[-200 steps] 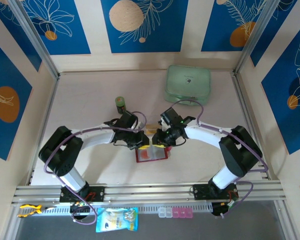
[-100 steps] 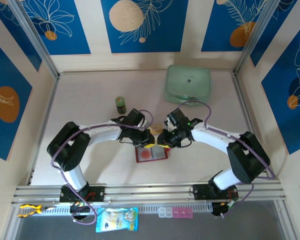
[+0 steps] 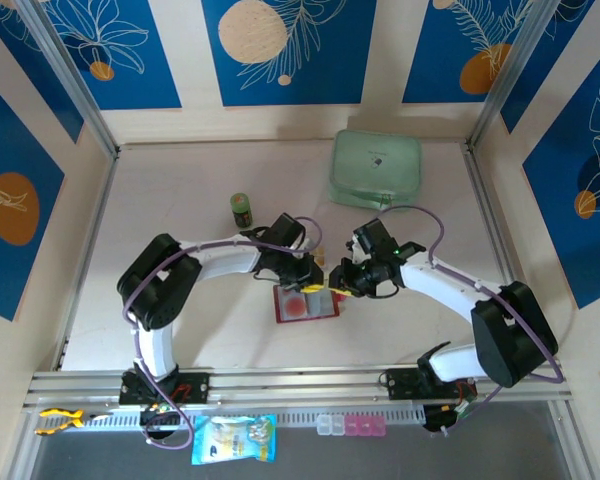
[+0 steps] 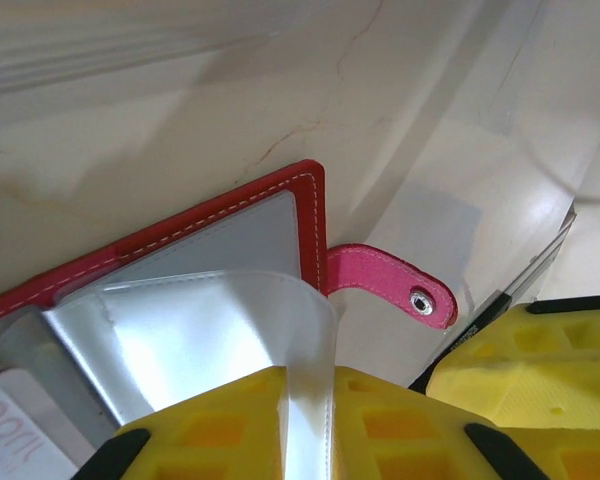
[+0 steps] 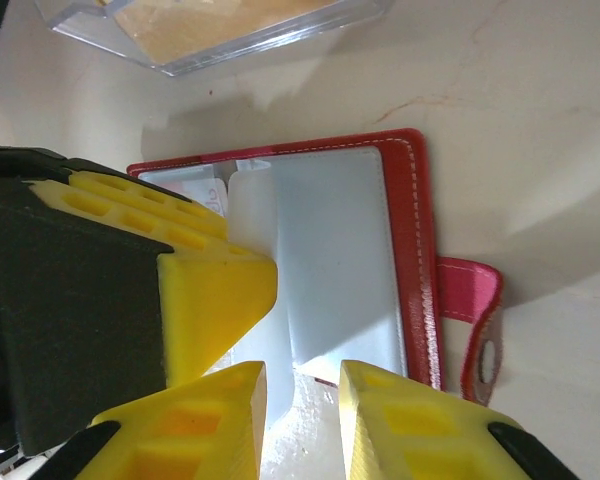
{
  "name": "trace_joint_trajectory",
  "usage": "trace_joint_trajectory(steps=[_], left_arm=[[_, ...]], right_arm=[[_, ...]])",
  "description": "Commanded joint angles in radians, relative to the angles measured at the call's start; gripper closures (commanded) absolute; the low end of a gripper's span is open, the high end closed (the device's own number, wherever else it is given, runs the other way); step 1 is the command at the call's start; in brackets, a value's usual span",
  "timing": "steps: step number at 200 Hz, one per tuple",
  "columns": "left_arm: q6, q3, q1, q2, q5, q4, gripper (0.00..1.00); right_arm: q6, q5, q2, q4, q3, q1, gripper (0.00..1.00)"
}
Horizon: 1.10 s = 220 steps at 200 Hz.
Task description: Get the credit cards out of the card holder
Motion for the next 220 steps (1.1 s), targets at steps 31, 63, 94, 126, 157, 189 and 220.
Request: trace_joint_trajectory(steps=[31, 63, 94, 126, 157, 189, 220], left_arm=[[0.016, 0.062, -0.02, 0.033, 0.029, -0.052, 0.78], [0.018, 0.056, -0.02, 0.023, 0.022, -0.059, 0.73], [0.022, 0.051, -0.019, 0.007, 0.013, -0.067, 0.7], [0.03, 0.048, -0.019, -0.008, 0.01, -0.077, 0.7], [0.036, 0.03, -0.018, -0.031, 0.001, -0.081, 0.71], [0.038, -0.011, -0.009, -0.074, -0.014, -0.071, 0.72], [0.038, -0.062, 0.009, -0.113, -0.017, -0.054, 0.73]], right_arm=[[-0.013, -0.023, -0.041, -0.02, -0.037, -0.027, 0.74], [-0.013, -0.011, -0.04, -0.025, -0.042, -0.04, 0.74], [-0.02, -0.002, -0.043, -0.034, -0.038, -0.048, 0.73], [-0.023, -0.013, -0.037, -0.03, -0.03, -0.052, 0.73], [-0.02, -0.027, -0.02, -0.016, -0.017, -0.044, 0.73], [-0.012, -0.03, 0.009, -0.01, 0.01, -0.023, 0.73], [-0.003, -0.031, 0.055, -0.002, 0.045, 0.012, 0.73]])
